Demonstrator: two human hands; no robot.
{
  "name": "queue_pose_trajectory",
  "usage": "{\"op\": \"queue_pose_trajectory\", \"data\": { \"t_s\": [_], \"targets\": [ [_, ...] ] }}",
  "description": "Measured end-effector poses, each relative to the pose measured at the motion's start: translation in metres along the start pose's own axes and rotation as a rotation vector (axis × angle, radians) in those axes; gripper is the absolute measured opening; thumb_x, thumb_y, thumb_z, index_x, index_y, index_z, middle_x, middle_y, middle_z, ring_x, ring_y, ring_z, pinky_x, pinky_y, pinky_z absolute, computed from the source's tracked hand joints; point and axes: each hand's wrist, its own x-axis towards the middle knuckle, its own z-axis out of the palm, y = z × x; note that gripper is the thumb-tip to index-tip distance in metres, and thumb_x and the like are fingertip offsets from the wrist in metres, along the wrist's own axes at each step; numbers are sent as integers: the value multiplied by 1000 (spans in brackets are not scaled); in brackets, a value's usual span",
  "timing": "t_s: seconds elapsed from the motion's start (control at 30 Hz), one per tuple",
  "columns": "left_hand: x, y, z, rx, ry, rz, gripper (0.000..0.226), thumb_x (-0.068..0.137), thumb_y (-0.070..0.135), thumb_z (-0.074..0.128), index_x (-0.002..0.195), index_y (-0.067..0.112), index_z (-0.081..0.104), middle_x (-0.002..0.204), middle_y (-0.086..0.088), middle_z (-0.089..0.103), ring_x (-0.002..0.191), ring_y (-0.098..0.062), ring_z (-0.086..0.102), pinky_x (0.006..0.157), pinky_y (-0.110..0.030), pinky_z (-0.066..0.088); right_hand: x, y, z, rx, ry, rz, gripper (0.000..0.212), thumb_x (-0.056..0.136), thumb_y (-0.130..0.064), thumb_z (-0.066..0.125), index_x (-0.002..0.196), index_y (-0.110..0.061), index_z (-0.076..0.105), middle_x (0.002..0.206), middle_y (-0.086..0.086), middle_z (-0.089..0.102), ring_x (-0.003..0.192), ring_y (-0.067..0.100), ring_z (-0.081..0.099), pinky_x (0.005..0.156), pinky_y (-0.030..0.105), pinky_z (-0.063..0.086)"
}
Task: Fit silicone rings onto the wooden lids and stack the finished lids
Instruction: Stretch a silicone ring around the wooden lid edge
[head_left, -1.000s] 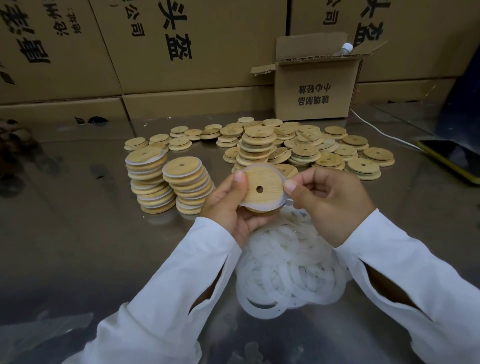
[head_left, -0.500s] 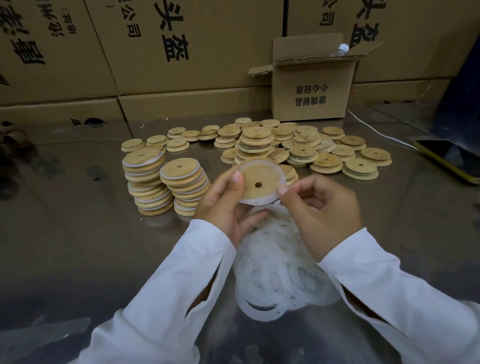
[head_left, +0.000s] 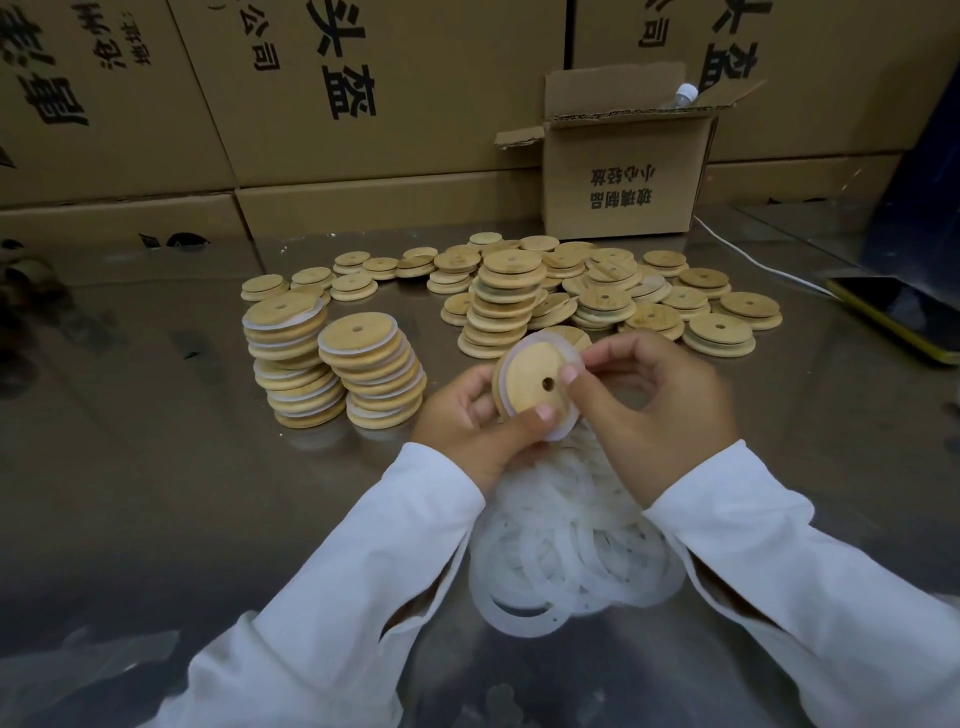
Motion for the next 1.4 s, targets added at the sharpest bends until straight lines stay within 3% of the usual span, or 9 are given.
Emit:
{"op": "queue_pose_trajectory", "data": {
  "t_s": [0.13, 0.27, 0.4, 0.5, 0.63, 0.8, 0.9, 1.17, 1.4],
  "targets": [
    [0, 1, -2, 118, -22, 52, 31, 74, -8, 66, 92, 17, 60, 69, 11, 70, 69, -3, 66, 62, -17, 54, -1, 0, -2, -81, -17, -47, 6, 72, -33, 69, 73, -30, 64, 73, -20, 66, 76, -5, 60, 68, 7, 45],
    [-2, 2, 0, 214, -48, 112, 27, 76, -6, 66, 89, 17, 60, 64, 14, 68, 65, 2, 64, 60, -13, 50, -3, -3, -3, -106, -34, -78, 8, 74, -28, 70, 68, -29, 65, 68, -20, 64, 74, -7, 58, 62, -1, 37],
    [0, 5, 0, 175, -23, 121, 14, 81, 4, 61, 89, 15, 62, 70, 7, 68, 66, -2, 64, 62, -16, 51, -2, -6, -4, 0, -105, -26, 9, 74, -23, 71, 66, -26, 65, 71, -13, 66, 70, -3, 60, 63, 3, 41],
    [1, 8, -1, 158, -51, 123, 16, 75, 13, 63, 91, 16, 62, 74, 4, 67, 68, -5, 64, 62, -19, 53, 2, -9, -6, 167, -166, 106, 11, 73, -21, 71, 64, -24, 67, 66, -11, 67, 63, -2, 60, 62, 8, 45],
    [2, 13, -6, 217, -85, 151, 21, 72, 25, 72, 89, 19, 62, 74, 6, 68, 71, -8, 65, 63, -22, 54, 5, -10, -10, 220, -160, 141, 9, 73, -21, 71, 65, -21, 68, 63, -9, 67, 60, -1, 60, 59, 7, 45],
    [2, 19, -10, 244, -111, 160, 23, 68, 22, 63, 91, 21, 62, 73, 9, 69, 73, -7, 65, 62, -21, 55, 6, -10, -10, 223, -147, 129, 14, 74, -20, 70, 61, -23, 66, 56, -14, 63, 54, -3, 55, 55, 7, 42],
    [1, 21, -10, 211, -103, 156, 21, 73, 24, 72, 91, 19, 62, 73, 7, 69, 72, -7, 66, 58, -20, 53, 5, -11, -10, 220, -156, 99, 14, 74, -20, 70, 61, -24, 66, 57, -13, 64, 56, -1, 56, 58, 7, 44],
    [-1, 18, -4, -58, -83, 34, 30, 66, 19, 61, 95, 13, 62, 75, 3, 71, 73, -11, 67, 58, -25, 55, 7, -14, -10, 158, -151, 31, 10, 74, -23, 69, 66, -25, 65, 69, -6, 67, 65, 6, 60, 66, 18, 50],
    [-2, 21, -4, 34, -56, 68, 30, 64, 23, 63, 92, 15, 62, 70, 5, 70, 68, -8, 67, 55, -23, 54, 8, -11, -13, 149, -150, 19, 10, 73, -24, 71, 64, -25, 65, 63, -10, 67, 59, 1, 59, 60, 11, 47]
  ]
}}
